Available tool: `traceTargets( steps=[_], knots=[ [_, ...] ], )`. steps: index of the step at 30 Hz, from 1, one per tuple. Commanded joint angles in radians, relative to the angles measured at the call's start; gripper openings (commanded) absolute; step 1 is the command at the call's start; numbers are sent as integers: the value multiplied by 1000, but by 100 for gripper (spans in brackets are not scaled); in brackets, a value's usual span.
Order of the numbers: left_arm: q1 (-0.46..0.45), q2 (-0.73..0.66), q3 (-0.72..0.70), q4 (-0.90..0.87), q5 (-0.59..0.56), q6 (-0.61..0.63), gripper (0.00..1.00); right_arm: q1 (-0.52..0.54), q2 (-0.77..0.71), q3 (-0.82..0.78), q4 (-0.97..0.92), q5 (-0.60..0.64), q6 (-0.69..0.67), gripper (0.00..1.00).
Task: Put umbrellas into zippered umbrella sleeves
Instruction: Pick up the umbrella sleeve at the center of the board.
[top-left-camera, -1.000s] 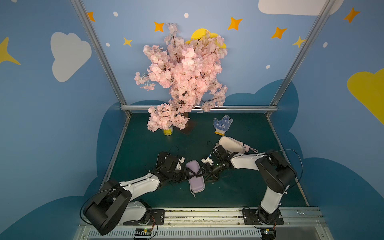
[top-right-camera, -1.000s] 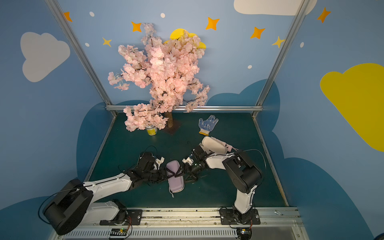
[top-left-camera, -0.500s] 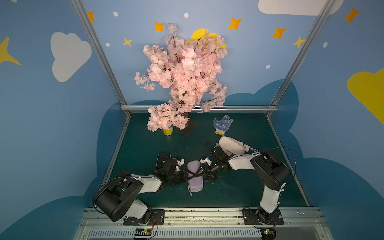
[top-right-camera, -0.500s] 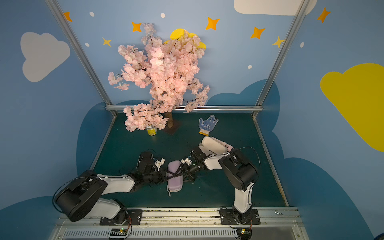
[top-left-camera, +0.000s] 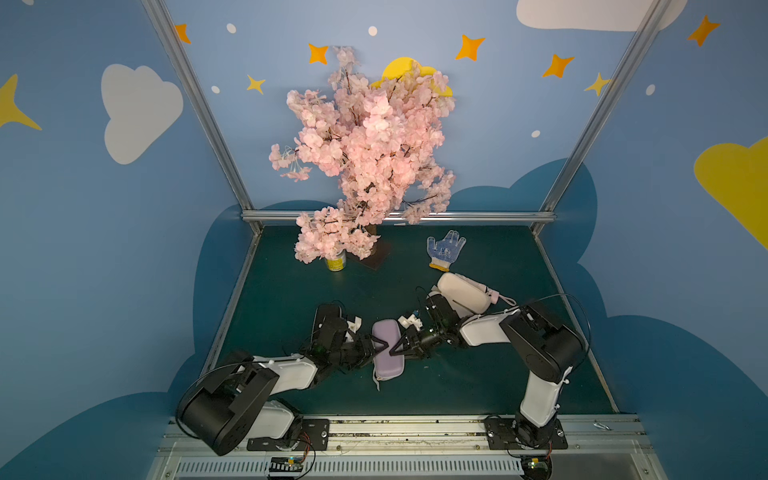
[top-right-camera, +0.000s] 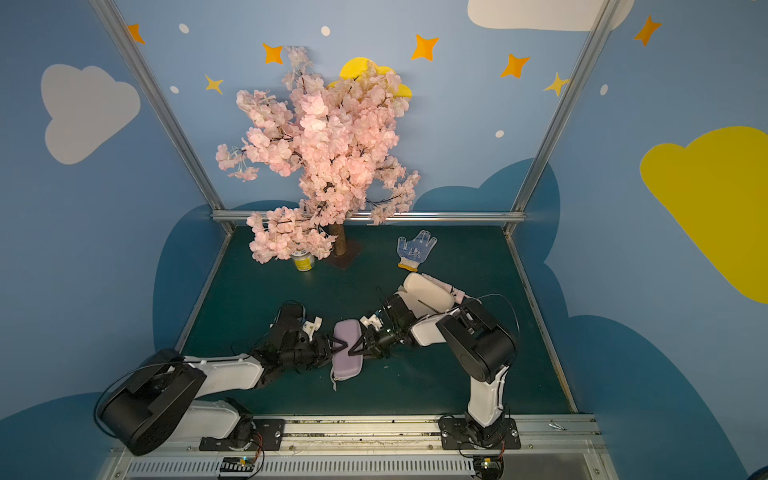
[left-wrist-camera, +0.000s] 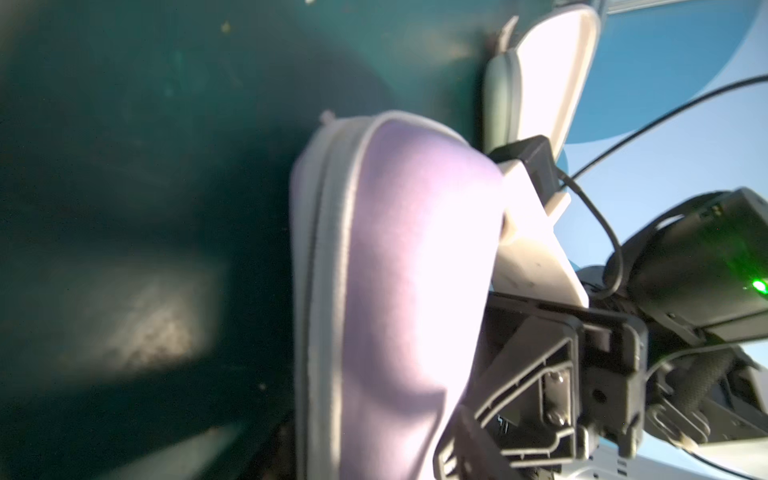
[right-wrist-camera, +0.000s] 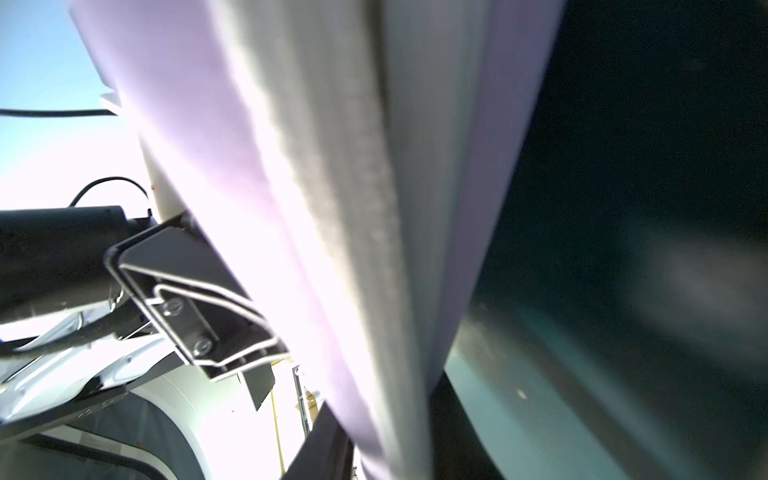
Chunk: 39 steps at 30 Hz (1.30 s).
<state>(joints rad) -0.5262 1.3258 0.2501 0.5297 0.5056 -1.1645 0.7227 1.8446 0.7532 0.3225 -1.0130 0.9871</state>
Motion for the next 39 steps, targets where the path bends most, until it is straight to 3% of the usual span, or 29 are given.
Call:
traceTargets(
  steps=[1, 5, 11, 20, 32, 35, 39],
  knots=[
    [31, -120, 15, -85, 100, 4, 68, -39, -47, 1, 59, -58, -28, 12],
    [63, -216, 20, -198, 100, 43, 75, -83, -98, 54, -124, -168, -148, 10],
    [89, -229, 27, -171, 108, 11, 77, -98, -191, 172, -522, -257, -408, 10],
    [60, -219, 140, -72, 142, -69, 76, -89, -209, 300, -733, -289, -542, 12],
    [9, -184, 181, 0, 157, -99, 53, -91, -166, 439, -961, -275, -669, 18],
    [3, -174, 184, 9, 165, -101, 49, -95, -167, 448, -985, -255, -675, 24],
    [5, -178, 183, 8, 160, -99, 43, -106, -186, 433, -964, -246, -649, 42]
  ],
)
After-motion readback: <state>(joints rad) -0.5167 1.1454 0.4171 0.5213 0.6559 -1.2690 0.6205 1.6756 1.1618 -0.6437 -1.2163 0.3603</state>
